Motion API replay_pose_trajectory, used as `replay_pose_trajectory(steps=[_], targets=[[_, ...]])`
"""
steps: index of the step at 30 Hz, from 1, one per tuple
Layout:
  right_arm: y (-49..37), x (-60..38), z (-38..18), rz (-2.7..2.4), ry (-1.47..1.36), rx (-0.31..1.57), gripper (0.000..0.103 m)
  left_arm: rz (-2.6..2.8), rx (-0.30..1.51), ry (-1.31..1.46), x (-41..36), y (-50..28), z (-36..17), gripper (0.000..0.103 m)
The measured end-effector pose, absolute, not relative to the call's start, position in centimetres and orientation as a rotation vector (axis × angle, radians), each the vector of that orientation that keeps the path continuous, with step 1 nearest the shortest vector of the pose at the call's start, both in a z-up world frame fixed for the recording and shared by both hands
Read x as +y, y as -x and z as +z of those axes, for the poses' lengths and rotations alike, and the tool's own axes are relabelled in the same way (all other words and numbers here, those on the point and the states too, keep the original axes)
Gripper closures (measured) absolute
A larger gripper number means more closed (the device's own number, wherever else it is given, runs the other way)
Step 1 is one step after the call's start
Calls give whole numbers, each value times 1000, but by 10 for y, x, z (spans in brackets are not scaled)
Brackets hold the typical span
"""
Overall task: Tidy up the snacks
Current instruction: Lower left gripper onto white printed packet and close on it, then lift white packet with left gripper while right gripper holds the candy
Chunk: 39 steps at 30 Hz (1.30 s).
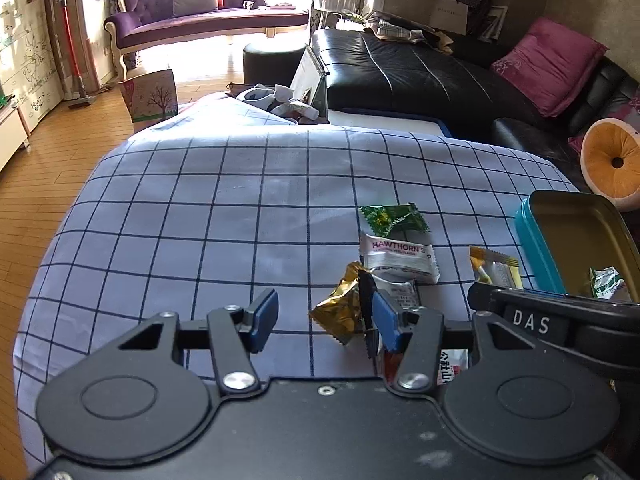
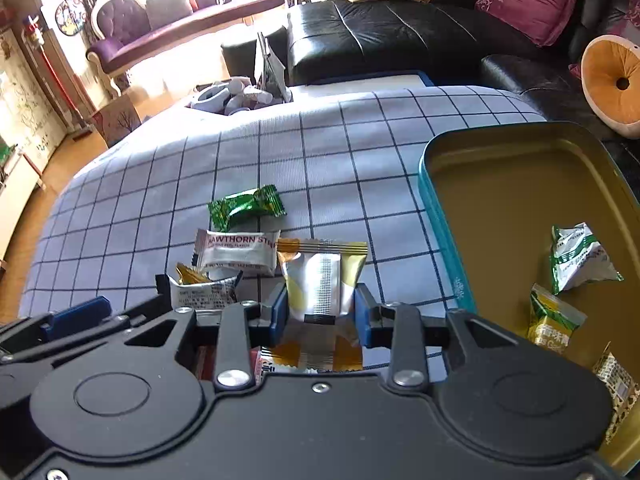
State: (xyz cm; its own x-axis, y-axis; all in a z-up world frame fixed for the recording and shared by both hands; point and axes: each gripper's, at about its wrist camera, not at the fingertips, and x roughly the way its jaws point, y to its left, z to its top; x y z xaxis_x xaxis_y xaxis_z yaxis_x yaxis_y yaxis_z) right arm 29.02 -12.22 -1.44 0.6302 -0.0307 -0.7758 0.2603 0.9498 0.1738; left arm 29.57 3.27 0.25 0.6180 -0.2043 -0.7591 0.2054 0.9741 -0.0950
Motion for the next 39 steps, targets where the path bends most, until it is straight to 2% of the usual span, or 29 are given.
replay_pose_trajectory(steps=[11,30,39], targets=[[-272,-133,-6,-136,-285,764,60,-227,863,78,17,-302,2,50],[-263,-161,-15,-158,-342,770,60,-181,910,56,-13,-317,-13,49],[-261,-159,-18,-155,-330,777,60,-131,923,-9,-23,-318,-18,44]])
